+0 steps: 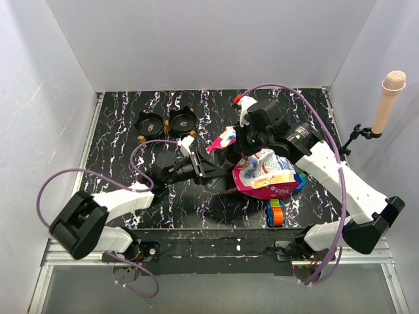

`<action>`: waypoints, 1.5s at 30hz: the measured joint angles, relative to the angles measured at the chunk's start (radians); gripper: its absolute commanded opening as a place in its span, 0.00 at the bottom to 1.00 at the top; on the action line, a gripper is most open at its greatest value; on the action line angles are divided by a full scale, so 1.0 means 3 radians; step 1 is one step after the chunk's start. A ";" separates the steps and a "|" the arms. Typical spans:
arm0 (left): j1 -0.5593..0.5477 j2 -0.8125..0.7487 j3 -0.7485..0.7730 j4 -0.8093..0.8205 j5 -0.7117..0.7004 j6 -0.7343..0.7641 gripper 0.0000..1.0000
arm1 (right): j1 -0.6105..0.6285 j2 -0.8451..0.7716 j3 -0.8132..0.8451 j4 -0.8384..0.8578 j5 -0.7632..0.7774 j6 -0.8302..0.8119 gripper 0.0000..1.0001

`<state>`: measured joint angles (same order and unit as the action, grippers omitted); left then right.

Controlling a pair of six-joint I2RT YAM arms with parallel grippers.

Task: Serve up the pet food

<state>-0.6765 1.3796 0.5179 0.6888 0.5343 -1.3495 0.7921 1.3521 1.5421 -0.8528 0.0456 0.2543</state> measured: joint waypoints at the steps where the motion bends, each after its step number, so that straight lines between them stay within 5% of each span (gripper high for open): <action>1: 0.0005 -0.0117 0.0000 -0.0061 0.0015 0.0014 0.00 | -0.0018 -0.0013 0.0000 0.0009 0.0010 -0.0008 0.01; 7: 0.0085 -0.0688 0.0014 -0.0412 0.0229 -0.0038 0.00 | -0.0097 -0.0048 0.0003 0.0034 0.0036 -0.0064 0.01; 25: 0.0282 -0.0968 -0.0427 -0.0076 0.0423 -0.0507 0.00 | -0.0282 -0.0029 0.0169 -0.0093 0.0064 -0.0098 0.01; 45: 0.0332 -0.1640 -0.0394 -0.0758 0.0599 -0.0422 0.00 | -0.0331 -0.0028 0.0206 -0.0125 0.0104 -0.0071 0.01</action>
<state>-0.5770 0.8875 0.3996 0.4614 0.7139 -1.4761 0.6930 1.3437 1.6039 -0.8902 0.0769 0.2329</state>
